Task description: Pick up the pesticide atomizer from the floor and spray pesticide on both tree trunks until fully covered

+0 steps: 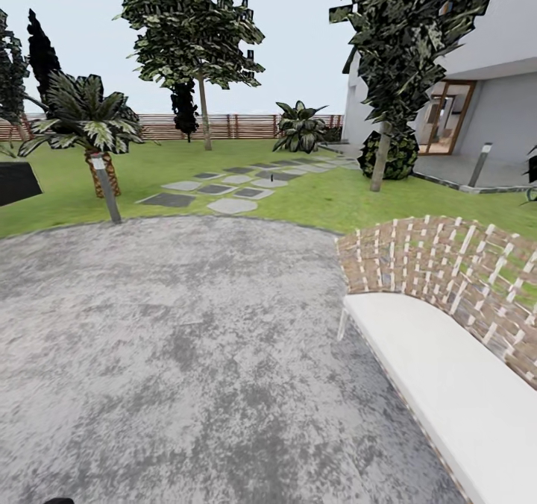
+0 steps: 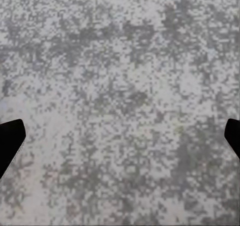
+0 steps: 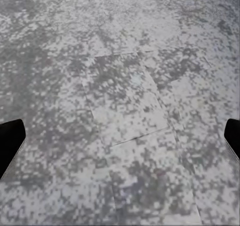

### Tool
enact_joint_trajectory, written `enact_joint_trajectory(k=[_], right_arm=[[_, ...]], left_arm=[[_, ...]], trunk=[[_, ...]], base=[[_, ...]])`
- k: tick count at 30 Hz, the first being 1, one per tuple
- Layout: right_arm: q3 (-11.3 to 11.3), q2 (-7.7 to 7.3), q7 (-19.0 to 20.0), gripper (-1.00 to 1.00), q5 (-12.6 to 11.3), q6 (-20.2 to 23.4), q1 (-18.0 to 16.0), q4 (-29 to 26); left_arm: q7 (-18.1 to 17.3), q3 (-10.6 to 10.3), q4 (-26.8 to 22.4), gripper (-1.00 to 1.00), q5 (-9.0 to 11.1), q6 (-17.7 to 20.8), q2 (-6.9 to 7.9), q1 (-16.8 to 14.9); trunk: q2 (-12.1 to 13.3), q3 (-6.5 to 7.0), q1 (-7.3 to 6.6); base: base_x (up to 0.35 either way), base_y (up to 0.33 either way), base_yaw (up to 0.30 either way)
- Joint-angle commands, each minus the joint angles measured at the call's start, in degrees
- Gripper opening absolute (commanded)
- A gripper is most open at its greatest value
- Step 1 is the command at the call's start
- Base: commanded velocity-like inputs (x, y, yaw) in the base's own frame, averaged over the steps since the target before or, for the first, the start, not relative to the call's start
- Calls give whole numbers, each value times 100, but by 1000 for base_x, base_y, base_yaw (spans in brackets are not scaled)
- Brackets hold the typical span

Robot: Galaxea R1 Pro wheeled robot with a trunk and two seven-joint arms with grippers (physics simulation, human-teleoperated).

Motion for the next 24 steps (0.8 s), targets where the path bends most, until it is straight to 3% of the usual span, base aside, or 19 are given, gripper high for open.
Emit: enact_joint_trajectory(k=[1,13,24], right_arm=[[1,-1,3,100,6,-17,-3,3],[1,-1,0,100,6,-17,-3,3],[1,-1,1,100,6,-17,-3,3]], left_arm=[[2,-10,4,100,46,-18,1,-3],[2,-10,4,100,45,-17,1,-3],[2,-9,4,100,45,-18,1,-3]], trunk=[[-2,-5,2],[-2,-5,2],[-2,-5,2]], base=[[340,0,0],[340,0,7],[340,0,212]])
